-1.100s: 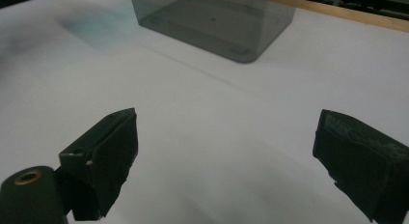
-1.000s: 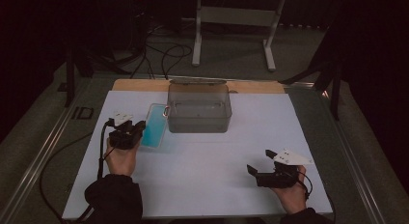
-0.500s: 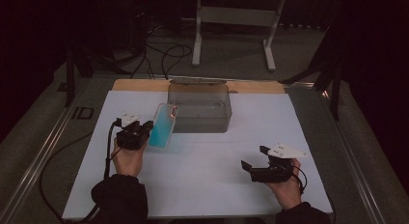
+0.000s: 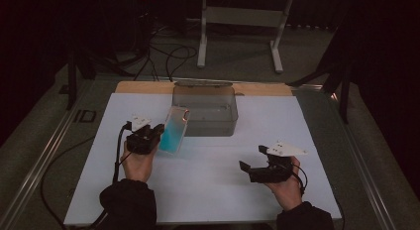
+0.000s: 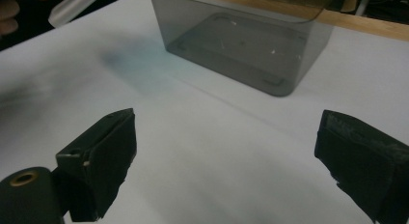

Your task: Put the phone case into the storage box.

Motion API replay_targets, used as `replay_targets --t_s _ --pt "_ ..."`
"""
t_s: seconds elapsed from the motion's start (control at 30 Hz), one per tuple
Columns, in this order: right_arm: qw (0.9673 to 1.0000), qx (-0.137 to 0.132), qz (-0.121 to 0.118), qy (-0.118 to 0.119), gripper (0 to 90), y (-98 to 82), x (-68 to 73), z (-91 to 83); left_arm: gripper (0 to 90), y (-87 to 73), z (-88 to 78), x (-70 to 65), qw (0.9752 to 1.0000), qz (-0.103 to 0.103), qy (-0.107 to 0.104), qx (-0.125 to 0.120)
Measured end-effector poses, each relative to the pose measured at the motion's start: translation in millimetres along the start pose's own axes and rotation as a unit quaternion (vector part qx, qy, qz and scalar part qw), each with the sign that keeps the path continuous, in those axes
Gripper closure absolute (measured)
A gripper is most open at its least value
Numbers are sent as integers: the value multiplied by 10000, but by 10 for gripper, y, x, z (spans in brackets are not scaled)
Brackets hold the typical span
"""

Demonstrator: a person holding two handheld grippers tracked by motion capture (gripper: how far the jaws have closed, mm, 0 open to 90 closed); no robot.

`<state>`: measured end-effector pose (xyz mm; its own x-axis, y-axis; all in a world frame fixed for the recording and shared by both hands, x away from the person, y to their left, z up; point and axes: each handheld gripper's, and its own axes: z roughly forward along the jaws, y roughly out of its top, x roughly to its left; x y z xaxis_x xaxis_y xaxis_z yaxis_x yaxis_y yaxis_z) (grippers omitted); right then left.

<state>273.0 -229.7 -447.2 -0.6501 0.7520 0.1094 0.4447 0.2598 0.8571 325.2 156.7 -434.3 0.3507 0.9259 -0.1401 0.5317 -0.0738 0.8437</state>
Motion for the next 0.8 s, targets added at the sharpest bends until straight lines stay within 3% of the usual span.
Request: replay_targets --t_s 0.8 --pt "9993 40 180 322 77 231 169 226 889 -30 91 -269 9993 181 -329 -16"
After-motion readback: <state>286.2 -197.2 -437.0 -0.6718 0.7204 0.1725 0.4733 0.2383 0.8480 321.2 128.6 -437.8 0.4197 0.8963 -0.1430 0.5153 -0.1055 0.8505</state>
